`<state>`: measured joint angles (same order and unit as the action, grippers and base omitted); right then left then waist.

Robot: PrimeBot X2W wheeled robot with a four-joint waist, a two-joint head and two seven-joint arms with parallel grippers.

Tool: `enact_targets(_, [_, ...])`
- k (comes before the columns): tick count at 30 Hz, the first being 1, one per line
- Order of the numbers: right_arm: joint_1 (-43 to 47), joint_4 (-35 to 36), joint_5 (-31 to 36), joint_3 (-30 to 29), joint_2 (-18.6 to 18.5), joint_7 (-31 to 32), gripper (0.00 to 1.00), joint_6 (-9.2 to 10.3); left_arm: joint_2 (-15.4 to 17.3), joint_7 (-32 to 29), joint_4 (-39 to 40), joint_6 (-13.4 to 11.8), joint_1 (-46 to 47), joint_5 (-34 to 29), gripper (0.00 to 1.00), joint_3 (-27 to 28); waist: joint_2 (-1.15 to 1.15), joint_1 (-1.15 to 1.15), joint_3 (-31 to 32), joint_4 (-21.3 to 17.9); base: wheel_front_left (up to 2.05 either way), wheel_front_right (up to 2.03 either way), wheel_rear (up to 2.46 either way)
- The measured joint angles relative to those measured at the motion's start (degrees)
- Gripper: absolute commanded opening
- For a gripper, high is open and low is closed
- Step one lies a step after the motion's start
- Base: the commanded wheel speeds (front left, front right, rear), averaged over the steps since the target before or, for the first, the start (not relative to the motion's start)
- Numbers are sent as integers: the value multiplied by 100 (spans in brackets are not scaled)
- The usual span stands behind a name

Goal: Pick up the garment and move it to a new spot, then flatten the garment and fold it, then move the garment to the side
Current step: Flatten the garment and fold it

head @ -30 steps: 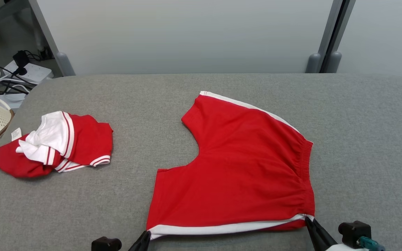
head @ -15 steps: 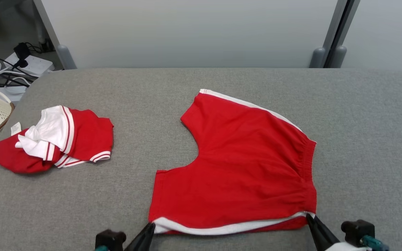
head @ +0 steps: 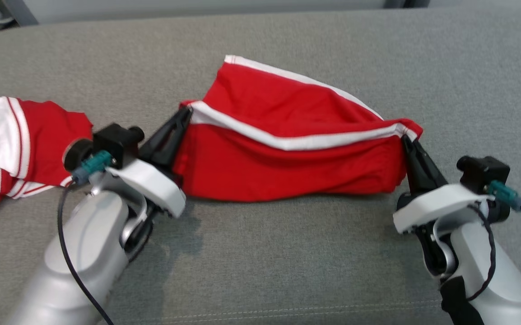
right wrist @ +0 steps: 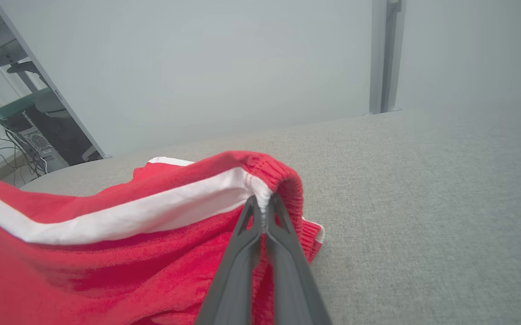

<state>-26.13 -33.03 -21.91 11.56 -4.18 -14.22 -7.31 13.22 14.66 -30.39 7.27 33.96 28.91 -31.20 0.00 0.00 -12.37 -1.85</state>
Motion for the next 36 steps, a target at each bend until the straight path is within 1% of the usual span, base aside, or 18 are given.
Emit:
enact_targets(1, [-146,-30,-1,-40,13,0,0,0,56,0,-80,0,228,7,0,-8,0,0,-113,-47,0,0,0])
enact_targets(2, [-431,-74,-33,-110,44,0,0,0,169,1,-223,0,657,41,0,-11,0,0,-342,-151,0,0,0])
enact_targets(6, [-934,-136,-123,-73,74,-1,0,0,349,1,-519,0,1378,149,0,-5,0,0,-771,-397,0,0,0])
enact_targets(9, [-1237,-156,-457,231,71,-1,0,0,467,2,-771,0,1852,201,0,-130,0,0,-1064,-600,0,0,0])
enact_targets(13, [-1585,-226,-836,531,73,-1,0,0,610,-2,-1114,0,2414,235,0,-435,0,0,-1436,-828,0,0,0])
enact_targets(16, [-1818,-255,-1094,739,75,-1,0,0,703,-42,-1352,0,2724,234,0,-628,0,0,-1666,-989,0,0,0])
enact_targets(19, [-1999,-266,-1323,872,78,-1,0,0,786,-56,-1715,0,2986,196,0,-703,0,0,-1841,-1150,0,0,0])
enact_targets(28, [-2187,-369,-1697,1252,87,-1,0,-1,770,-51,-2396,-1,3411,92,0,-847,0,0,-2063,-1507,0,0,0])
enact_targets(29, [-2206,-417,-1744,1295,88,-1,31,-1,770,-51,-2437,-1,3423,92,16,-856,0,0,-2065,-1526,0,0,0])
enact_targets(30, [-2225,-447,-1796,1327,91,-1,91,-1,770,-49,-2470,0,3442,91,47,-872,0,0,-2065,-1544,0,0,0])
enact_targets(31, [-2252,-455,-1851,1356,91,-1,100,-1,768,-49,-2503,0,3462,91,100,-884,0,0,-2067,-1555,0,0,0])
enact_targets(34, [-2354,-467,-1874,1371,90,-1,100,-1,703,-44,-2609,0,3471,103,100,-887,0,0,-2060,-1544,0,0,0])
enact_targets(36, [-2384,-511,-1718,1294,93,-1,100,-1,649,-43,-2682,0,3470,154,100,-867,0,0,-2024,-1510,0,0,0])
